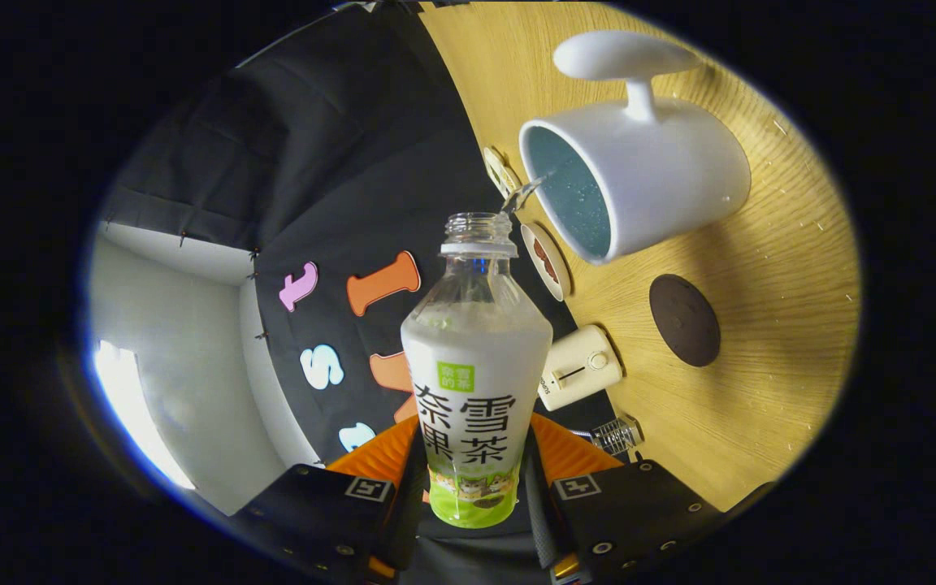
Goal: Take the bottle from table, then pour the juice into the cup, finally place the bottle on the coaster
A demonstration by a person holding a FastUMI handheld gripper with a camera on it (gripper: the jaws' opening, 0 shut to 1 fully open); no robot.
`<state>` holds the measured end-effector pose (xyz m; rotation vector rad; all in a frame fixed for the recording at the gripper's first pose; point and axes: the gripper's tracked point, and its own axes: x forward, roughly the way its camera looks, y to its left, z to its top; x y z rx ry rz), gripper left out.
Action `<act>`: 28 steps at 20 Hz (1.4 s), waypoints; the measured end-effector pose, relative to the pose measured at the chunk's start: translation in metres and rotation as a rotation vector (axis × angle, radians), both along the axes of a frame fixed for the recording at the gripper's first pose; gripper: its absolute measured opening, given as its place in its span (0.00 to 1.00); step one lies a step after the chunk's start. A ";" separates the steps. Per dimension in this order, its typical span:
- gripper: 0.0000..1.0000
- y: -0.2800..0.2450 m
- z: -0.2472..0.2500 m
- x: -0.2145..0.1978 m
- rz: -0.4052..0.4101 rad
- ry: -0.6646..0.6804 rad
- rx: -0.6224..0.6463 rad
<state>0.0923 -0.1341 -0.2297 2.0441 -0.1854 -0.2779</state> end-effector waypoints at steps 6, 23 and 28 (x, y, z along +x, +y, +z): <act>0.58 -0.006 0.008 0.005 -0.038 -0.016 0.074; 0.58 -0.009 0.023 0.017 -0.092 -0.110 0.265; 0.58 -0.008 0.025 0.017 -0.086 -0.120 0.269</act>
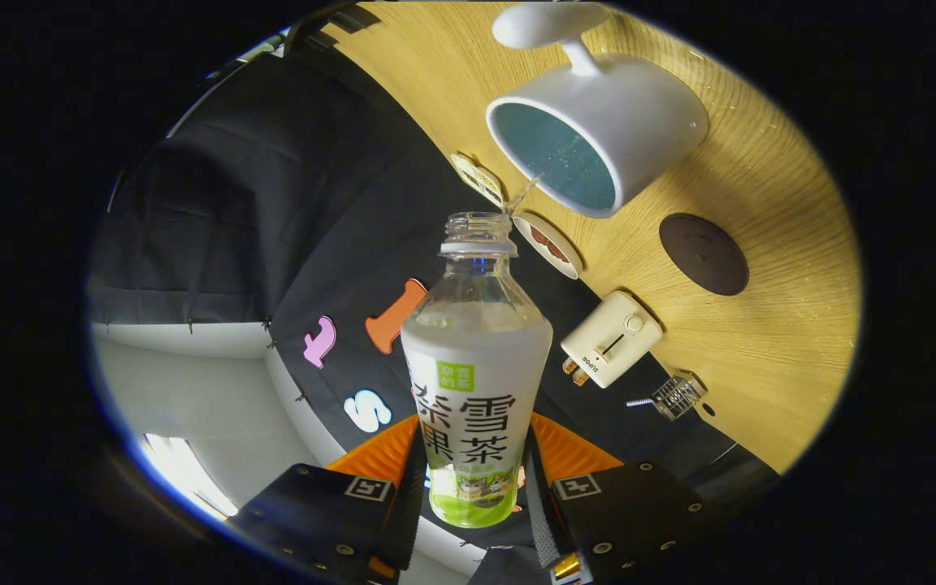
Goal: Take the bottle from table, then pour the juice into the cup, finally place the bottle on the coaster
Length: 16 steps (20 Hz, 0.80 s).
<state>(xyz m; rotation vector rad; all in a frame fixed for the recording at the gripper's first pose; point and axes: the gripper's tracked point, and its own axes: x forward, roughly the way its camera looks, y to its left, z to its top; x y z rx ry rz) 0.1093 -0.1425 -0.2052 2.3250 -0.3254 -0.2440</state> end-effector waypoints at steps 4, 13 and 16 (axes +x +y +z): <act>0.58 0.001 -0.006 -0.001 0.024 0.030 -0.058; 0.58 0.010 -0.047 -0.010 0.153 0.226 -0.303; 0.58 0.019 -0.069 -0.019 0.204 0.303 -0.465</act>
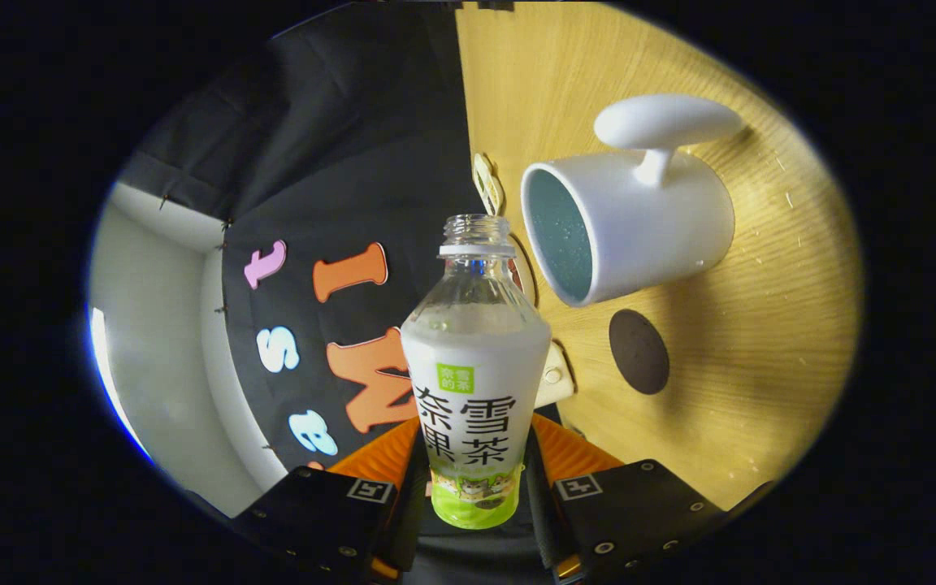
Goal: Take the bottle from table, then pour the juice into the cup, finally place the bottle on the coaster
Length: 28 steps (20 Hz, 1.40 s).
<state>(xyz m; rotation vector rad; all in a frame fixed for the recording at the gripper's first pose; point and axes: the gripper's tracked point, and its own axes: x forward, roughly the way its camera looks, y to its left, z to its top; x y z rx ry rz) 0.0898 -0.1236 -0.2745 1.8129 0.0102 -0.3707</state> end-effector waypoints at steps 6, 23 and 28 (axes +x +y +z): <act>0.58 -0.007 -0.007 0.004 0.108 0.120 -0.432; 0.58 -0.017 0.042 0.054 0.315 0.273 -1.526; 0.58 -0.007 0.029 0.071 0.372 0.317 -1.680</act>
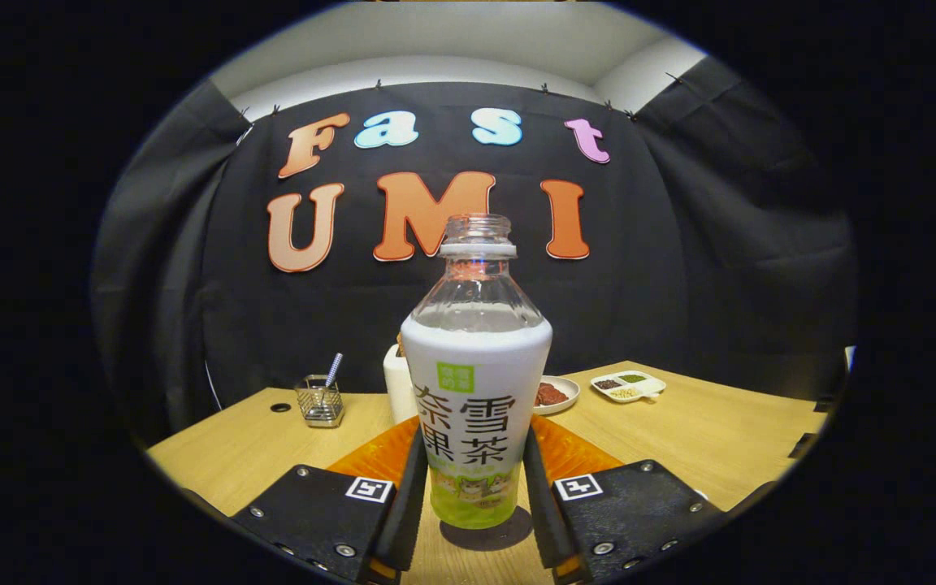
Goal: Take the bottle from table, then pour the juice into the cup, finally place the bottle on the coaster
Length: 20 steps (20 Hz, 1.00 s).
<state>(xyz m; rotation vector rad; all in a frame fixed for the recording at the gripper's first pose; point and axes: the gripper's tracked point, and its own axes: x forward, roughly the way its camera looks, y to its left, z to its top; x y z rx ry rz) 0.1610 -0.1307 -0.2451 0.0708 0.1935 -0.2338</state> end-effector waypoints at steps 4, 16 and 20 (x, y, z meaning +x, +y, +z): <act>0.58 0.004 -0.023 0.007 0.021 0.062 -0.069; 0.58 0.004 -0.079 0.017 0.062 0.196 -0.084; 0.61 0.006 -0.084 0.018 0.078 0.206 -0.086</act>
